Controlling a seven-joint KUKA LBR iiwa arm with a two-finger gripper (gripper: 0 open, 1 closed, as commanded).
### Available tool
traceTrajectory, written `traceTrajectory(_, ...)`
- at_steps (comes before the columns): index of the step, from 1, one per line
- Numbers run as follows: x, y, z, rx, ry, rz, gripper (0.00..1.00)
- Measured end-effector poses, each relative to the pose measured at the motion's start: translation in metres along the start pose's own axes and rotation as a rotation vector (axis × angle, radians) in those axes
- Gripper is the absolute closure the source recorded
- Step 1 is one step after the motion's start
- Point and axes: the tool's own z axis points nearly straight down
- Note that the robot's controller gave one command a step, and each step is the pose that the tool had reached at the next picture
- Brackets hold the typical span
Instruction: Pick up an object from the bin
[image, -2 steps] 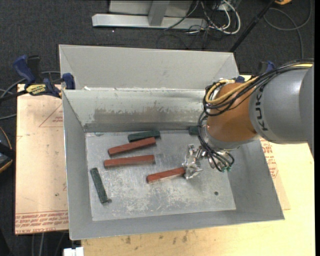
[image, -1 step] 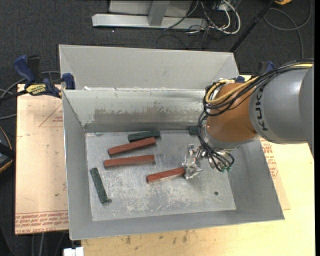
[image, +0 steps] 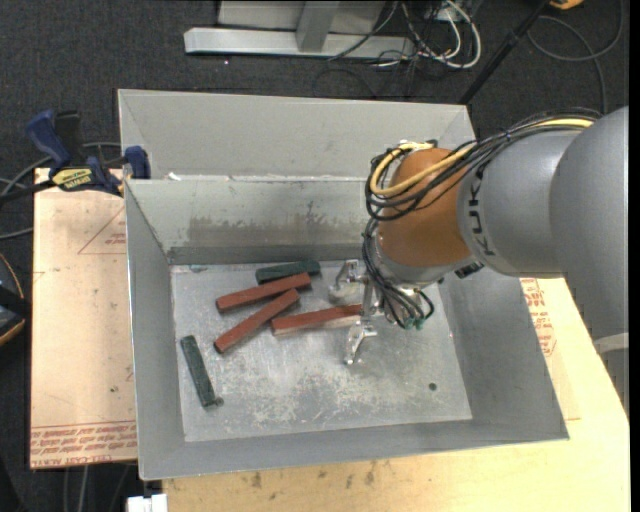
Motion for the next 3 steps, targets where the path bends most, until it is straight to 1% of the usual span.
traceTrajectory(1, -0.001, 0.001, -0.002, -0.001, 0.000, -0.001, 1.00)
traceTrajectory(2, -0.001, 0.001, -0.002, -0.001, 0.000, -0.001, 1.00)
traceTrajectory(3, -0.031, -0.019, -0.140, 0.000, 0.010, 0.016, 1.00)
